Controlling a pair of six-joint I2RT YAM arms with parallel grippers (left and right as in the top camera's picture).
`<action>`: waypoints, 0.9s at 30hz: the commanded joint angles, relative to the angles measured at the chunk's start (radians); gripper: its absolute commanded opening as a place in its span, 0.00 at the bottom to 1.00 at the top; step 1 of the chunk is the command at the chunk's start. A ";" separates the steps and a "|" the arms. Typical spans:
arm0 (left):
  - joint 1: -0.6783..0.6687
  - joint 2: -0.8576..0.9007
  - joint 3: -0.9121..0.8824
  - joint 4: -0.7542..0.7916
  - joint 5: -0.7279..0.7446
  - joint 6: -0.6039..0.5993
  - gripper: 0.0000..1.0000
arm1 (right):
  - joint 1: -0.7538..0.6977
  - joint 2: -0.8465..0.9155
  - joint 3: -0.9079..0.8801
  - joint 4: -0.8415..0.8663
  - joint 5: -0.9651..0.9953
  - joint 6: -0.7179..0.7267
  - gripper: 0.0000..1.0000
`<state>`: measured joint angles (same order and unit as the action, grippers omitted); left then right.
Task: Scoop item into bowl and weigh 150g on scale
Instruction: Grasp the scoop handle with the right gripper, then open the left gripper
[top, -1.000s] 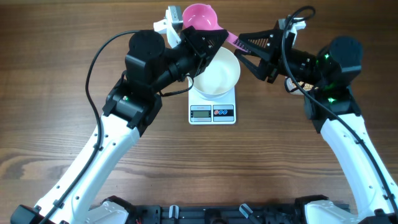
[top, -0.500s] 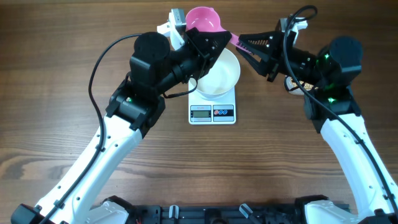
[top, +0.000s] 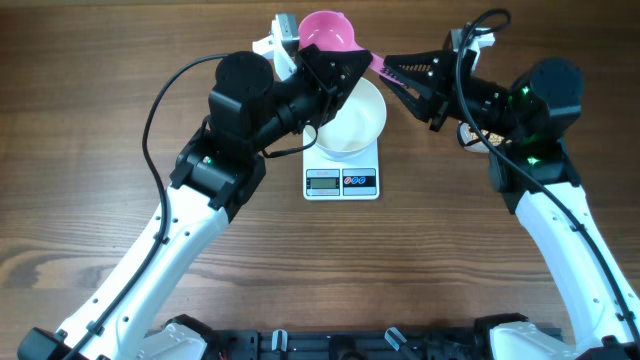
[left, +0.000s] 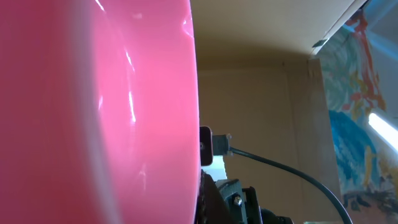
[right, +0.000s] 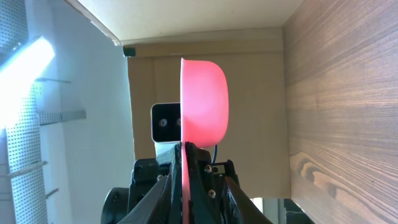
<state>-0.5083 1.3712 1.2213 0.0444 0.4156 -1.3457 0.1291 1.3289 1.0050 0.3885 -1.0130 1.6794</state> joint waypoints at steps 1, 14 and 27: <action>-0.002 0.005 0.010 0.000 -0.013 -0.006 0.04 | 0.004 -0.003 0.016 0.003 -0.017 0.009 0.27; -0.005 0.005 0.010 -0.001 -0.012 -0.006 0.04 | 0.009 -0.003 0.016 0.004 -0.028 0.026 0.27; -0.005 0.005 0.010 -0.011 -0.005 -0.006 0.04 | 0.009 -0.003 0.016 0.026 -0.040 0.049 0.25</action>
<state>-0.5091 1.3712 1.2213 0.0330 0.4156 -1.3460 0.1299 1.3289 1.0050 0.4053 -1.0325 1.7069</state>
